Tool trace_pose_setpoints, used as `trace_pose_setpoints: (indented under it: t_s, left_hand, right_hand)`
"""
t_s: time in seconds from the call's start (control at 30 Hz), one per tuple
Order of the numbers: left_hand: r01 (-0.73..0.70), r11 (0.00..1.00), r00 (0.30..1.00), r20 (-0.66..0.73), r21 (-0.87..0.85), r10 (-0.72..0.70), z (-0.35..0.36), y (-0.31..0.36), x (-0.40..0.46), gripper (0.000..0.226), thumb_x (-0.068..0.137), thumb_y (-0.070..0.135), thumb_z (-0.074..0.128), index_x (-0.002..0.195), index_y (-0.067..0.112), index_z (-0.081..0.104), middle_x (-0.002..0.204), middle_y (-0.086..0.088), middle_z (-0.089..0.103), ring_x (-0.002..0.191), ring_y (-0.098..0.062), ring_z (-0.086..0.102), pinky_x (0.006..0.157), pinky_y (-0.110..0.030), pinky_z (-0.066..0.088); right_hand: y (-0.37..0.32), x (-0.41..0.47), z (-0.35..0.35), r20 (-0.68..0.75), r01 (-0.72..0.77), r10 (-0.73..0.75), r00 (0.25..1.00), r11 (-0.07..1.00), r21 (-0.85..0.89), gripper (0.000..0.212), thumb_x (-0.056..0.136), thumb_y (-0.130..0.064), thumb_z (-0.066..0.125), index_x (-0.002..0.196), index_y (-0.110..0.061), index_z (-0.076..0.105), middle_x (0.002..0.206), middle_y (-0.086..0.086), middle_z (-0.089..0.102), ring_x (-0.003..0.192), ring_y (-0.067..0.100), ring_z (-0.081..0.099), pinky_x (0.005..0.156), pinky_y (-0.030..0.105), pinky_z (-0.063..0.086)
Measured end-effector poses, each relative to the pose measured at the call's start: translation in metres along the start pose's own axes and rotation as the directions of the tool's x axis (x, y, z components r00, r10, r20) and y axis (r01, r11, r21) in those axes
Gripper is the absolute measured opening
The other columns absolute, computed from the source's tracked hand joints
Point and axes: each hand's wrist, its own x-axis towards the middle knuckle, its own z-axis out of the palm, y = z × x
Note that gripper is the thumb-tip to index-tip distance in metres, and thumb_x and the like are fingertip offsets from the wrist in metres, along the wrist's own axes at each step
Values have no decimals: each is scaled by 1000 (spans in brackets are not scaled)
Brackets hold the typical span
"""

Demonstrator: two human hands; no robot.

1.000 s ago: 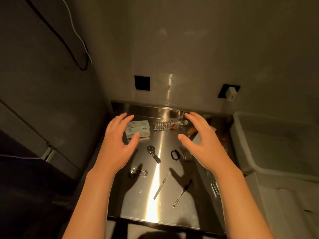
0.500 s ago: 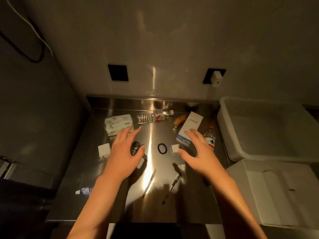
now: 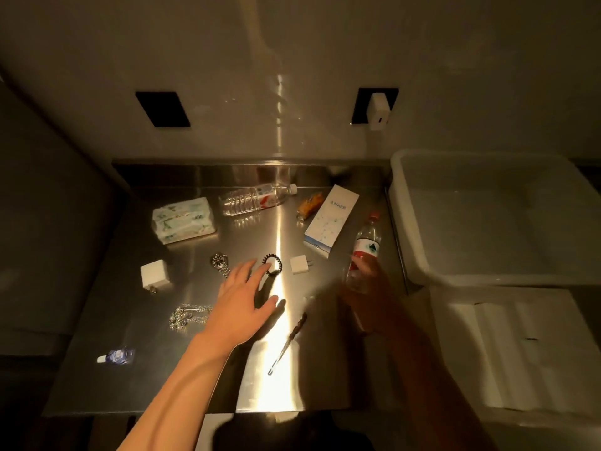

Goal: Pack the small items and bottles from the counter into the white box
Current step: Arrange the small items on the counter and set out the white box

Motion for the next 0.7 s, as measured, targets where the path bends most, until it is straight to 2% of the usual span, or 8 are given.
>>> trace_pose_setpoints:
  t_s: [0.13, 0.2, 0.3, 0.37, 0.43, 0.5, 0.57, 0.7]
  left_hand:
    - [39, 998, 999, 25, 53, -40, 20, -2, 4, 73, 93, 62, 51, 158, 37, 28, 166, 3, 25, 154, -24, 18, 124, -52, 24]
    - [56, 994, 996, 62, 93, -62, 28, -6, 2, 76, 91, 67, 49, 158, 39, 26, 165, 3, 26, 153, -25, 19, 122, -55, 26]
    - [61, 991, 991, 112, 119, -75, 45, -3, -8, 79, 87, 73, 46, 156, 45, 20, 165, 4, 24, 154, -25, 17, 123, -55, 23]
    - [21, 989, 989, 141, 148, -42, 62, 4, -15, 79, 88, 74, 45, 157, 47, 15, 166, 5, 21, 155, -25, 13, 123, -51, 20]
    - [-31, 982, 988, 153, 186, 2, 79, 10, -21, 78, 91, 73, 43, 158, 46, 15, 167, 5, 18, 155, -26, 11, 121, -50, 19]
    - [-51, 975, 987, 160, 218, 16, 90, 11, -22, 78, 92, 72, 42, 159, 45, 13, 169, 4, 15, 156, -27, 9, 122, -53, 16]
    - [-21, 970, 986, 163, 242, -20, 95, 9, -22, 78, 92, 73, 40, 160, 46, 10, 171, 3, 11, 158, -28, 3, 123, -57, 10]
    - [99, 962, 989, 84, 255, -124, 97, -3, -25, 81, 91, 81, 32, 160, 45, 9, 171, 0, 12, 158, -32, 1, 122, -64, 8]
  right_hand:
    - [30, 14, 6, -81, 20, -23, 996, 999, -37, 93, 79, -69, 65, 151, -15, 42, 147, 10, 47, 125, 24, 55, 99, 40, 53]
    - [34, 20, 7, -63, 1, -1, 998, 1000, 1, 100, 73, -74, 64, 154, -24, 36, 154, 2, 39, 134, 22, 49, 102, 36, 48]
    - [45, 26, 15, -48, 94, -101, 994, 987, -130, 109, 78, -85, 53, 158, -15, 31, 164, 11, 24, 148, 35, 32, 115, 52, 40]
    - [51, 25, 22, -81, 138, -154, 985, 975, -175, 98, 82, -68, 66, 156, -12, 36, 164, 6, 19, 147, 40, 32, 112, 57, 43]
    - [56, 22, 28, -127, 138, -162, 979, 974, -180, 91, 82, -59, 73, 155, -16, 39, 158, -4, 18, 144, 39, 37, 106, 55, 48]
    - [60, 16, 34, -158, 90, -123, 980, 976, -199, 86, 83, -60, 71, 154, -25, 38, 158, -6, 15, 143, 37, 36, 106, 52, 49]
    - [64, 13, 39, -177, 27, -69, 982, 972, -234, 82, 83, -63, 66, 153, -31, 38, 160, -2, 13, 144, 37, 34, 105, 52, 50]
    - [65, 12, 52, -178, 37, -82, 981, 970, -239, 84, 83, -59, 68, 153, -24, 39, 160, -1, 10, 144, 41, 37, 107, 57, 48]
